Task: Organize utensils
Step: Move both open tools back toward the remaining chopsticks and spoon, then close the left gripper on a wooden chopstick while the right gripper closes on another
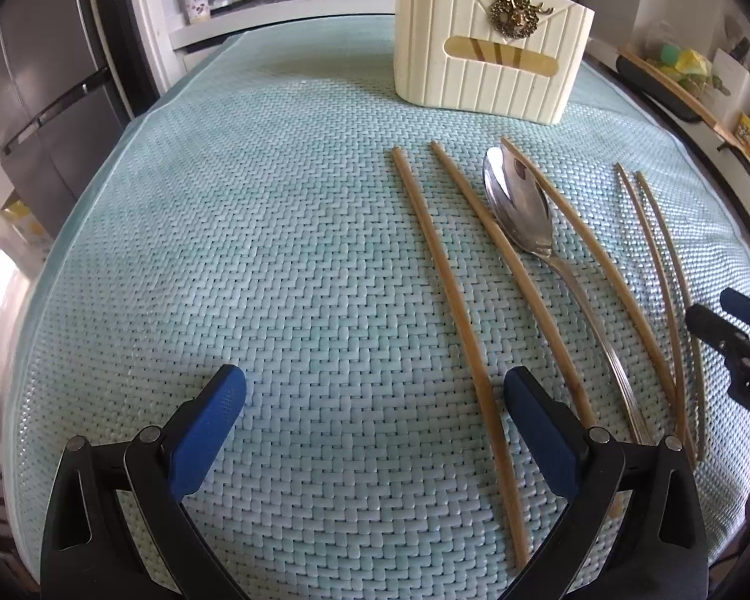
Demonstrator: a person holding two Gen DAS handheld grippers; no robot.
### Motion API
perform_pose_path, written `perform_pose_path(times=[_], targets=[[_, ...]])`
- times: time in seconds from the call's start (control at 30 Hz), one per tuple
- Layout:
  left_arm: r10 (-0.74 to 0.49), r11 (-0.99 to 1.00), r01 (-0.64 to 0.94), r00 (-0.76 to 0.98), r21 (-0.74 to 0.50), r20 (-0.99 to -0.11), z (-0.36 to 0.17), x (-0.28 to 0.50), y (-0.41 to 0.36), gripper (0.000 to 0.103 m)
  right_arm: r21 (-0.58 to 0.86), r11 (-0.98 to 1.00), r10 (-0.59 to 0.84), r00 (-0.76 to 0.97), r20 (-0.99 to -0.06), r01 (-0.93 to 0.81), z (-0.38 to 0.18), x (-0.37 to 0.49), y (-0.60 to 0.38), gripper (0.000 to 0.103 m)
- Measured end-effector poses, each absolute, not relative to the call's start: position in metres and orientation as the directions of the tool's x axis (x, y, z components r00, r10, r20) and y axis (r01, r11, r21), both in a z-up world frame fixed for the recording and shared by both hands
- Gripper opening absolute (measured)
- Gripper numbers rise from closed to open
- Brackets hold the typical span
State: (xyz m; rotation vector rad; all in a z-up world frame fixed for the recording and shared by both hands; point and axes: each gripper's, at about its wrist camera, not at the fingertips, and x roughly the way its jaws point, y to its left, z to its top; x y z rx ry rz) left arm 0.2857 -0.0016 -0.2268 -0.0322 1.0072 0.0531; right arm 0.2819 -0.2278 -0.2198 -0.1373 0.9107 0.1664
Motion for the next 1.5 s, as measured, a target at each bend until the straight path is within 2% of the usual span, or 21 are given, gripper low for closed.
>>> perform_pose_path(times=[0.2, 0.3, 0.37, 0.4, 0.6, 0.77, 0.9, 1.0, 1.1, 1.27, 1.3, 1.33, 1.47, 1.5], targets=[[0.063, 0.995, -0.102, 0.523, 0.011, -0.85, -0.227, 0.281, 0.019, 0.103, -0.118, 0.981, 0.004, 0.614, -0.789, -0.157, -0.222, 0.276, -0.242, 0.069], [0.06, 0.994, -0.111, 0.534, 0.001, -0.843, -0.228, 0.281, 0.027, 0.103, -0.053, 0.989, 0.041, 0.609, -0.792, -0.136, -0.224, 0.275, -0.26, 0.069], [0.064, 0.994, -0.112, 0.534, 0.005, -0.843, -0.229, 0.282, 0.026, 0.103, -0.013, 0.993, 0.063, 0.614, -0.787, -0.119, -0.226, 0.273, -0.267, 0.076], [0.066, 0.993, -0.117, 0.532, 0.003, -0.844, -0.229, 0.283, 0.026, 0.103, -0.028, 0.994, 0.044, 0.612, -0.79, -0.107, -0.228, 0.272, -0.268, 0.085], [0.046, 0.996, -0.09, 0.547, -0.004, -0.836, -0.23, 0.282, 0.025, 0.103, -0.01, 0.997, 0.038, 0.605, -0.795, -0.077, -0.231, 0.278, -0.275, 0.097], [0.046, 0.996, -0.088, 0.567, -0.006, -0.823, -0.231, 0.274, 0.023, 0.103, -0.012, 0.996, 0.04, 0.595, -0.803, -0.083, -0.232, 0.284, -0.279, 0.1], [0.007, 0.999, -0.039, 0.505, -0.014, -0.863, -0.228, 0.282, 0.026, 0.103, -0.014, 0.994, 0.052, 0.571, -0.82, -0.111, -0.23, 0.289, -0.279, 0.101], [-0.008, 0.998, -0.058, 0.474, -0.04, -0.88, -0.225, 0.295, 0.033, 0.103, -0.002, 0.991, 0.071, 0.548, -0.833, -0.132, -0.227, 0.297, -0.276, 0.099], [-0.038, 0.997, -0.042, 0.485, -0.067, -0.874, -0.222, 0.313, 0.034, 0.102, -0.034, 0.981, 0.078, 0.547, -0.833, -0.192, -0.226, 0.308, -0.265, 0.092], [-0.003, 1.0, -0.012, 0.457, -0.01, -0.89, -0.227, 0.349, 0.025, 0.103, -0.022, 0.97, 0.113, 0.532, -0.839, -0.241, -0.222, 0.334, -0.253, 0.075], [-0.006, 1.0, 0.002, 0.455, -0.006, -0.891, -0.227, 0.355, 0.022, 0.103, -0.019, 0.969, 0.118, 0.529, -0.84, -0.247, -0.221, 0.34, -0.252, 0.068], [-0.014, 1.0, 0.012, 0.448, -0.01, -0.894, -0.228, 0.361, 0.021, 0.103, -0.007, 0.968, 0.13, 0.522, -0.843, -0.252, -0.219, 0.347, -0.253, 0.061], [-0.026, 0.999, 0.043, 0.403, -0.01, -0.915, -0.227, 0.382, 0.019, 0.103, 0.061, 0.957, 0.195, 0.469, -0.861, -0.285, -0.214, 0.377, -0.253, 0.049], [-0.027, 0.999, 0.046, 0.398, -0.01, -0.917, -0.226, 0.387, 0.02, 0.103, 0.084, 0.952, 0.215, 0.451, -0.866, -0.293, -0.213, 0.384, -0.253, 0.043]])
